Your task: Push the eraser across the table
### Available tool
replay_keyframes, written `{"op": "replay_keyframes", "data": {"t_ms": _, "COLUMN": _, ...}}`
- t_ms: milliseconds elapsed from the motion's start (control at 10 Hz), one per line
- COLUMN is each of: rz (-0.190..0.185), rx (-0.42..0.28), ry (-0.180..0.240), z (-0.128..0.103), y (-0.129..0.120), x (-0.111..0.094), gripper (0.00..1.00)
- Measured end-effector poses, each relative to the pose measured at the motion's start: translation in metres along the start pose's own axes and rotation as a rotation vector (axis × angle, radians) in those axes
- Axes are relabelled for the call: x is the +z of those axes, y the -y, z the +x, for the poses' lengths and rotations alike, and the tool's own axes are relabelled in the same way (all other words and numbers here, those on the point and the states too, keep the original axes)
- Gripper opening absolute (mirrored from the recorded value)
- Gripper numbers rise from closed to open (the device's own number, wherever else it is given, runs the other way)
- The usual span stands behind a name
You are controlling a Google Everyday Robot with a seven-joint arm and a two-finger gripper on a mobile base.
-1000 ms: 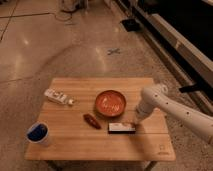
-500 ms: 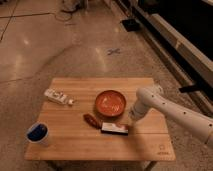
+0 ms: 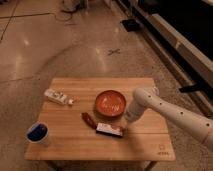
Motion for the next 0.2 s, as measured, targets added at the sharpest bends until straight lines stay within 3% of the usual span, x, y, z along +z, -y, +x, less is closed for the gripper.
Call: {"op": "replay_keyframes", "data": {"t_ms": 200, "rz": 0.000, "rx": 0.001, "ry": 0.000, "z": -0.0003, "y": -0.0003, "x": -0.0001, "gripper": 0.13}}
